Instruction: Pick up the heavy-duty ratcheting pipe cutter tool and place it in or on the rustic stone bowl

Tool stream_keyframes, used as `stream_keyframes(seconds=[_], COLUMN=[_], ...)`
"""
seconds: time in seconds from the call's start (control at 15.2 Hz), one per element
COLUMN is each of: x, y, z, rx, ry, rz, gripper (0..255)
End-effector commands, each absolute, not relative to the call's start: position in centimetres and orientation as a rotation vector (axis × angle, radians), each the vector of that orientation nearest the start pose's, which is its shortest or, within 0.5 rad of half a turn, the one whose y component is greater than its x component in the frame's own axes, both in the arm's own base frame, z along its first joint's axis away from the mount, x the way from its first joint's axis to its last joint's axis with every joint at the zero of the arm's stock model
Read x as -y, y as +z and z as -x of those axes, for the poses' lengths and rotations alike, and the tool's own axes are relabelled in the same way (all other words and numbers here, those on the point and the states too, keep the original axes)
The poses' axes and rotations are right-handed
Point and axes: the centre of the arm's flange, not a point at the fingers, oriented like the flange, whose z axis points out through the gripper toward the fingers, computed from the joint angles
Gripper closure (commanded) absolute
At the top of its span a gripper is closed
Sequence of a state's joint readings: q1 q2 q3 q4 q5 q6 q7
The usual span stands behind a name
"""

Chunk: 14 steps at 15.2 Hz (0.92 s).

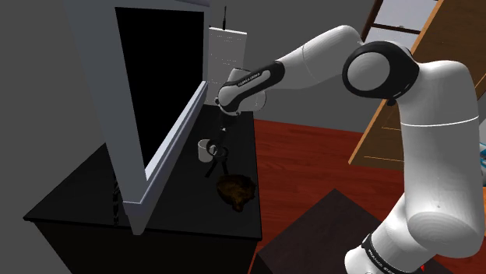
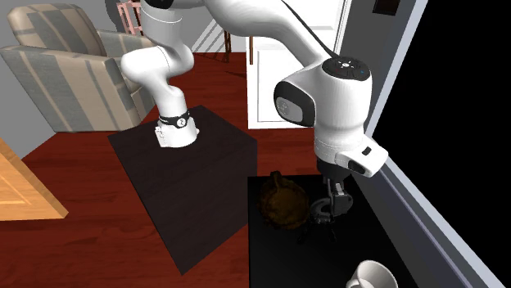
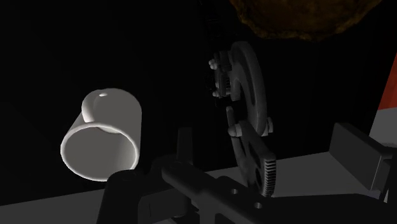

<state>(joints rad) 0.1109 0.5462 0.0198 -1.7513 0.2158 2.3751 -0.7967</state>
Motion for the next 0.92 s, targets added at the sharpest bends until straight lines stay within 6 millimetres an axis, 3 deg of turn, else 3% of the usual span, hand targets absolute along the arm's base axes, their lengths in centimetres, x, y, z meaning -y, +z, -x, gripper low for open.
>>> stream_keyframes(seconds=[0.0,0.4,0.46,0.86], x=[-8.89,-8.89,-8.89,-8.89], y=[26.36,26.37,26.37,26.37], z=[-66.63,-66.64,-66.64,-66.64], rx=[1.134,1.134,1.134,1.134], ry=[-0.192,-0.192,-0.192,-0.192], rz=[2.782,2.782,2.782,2.782], gripper=[0,0,255,255])
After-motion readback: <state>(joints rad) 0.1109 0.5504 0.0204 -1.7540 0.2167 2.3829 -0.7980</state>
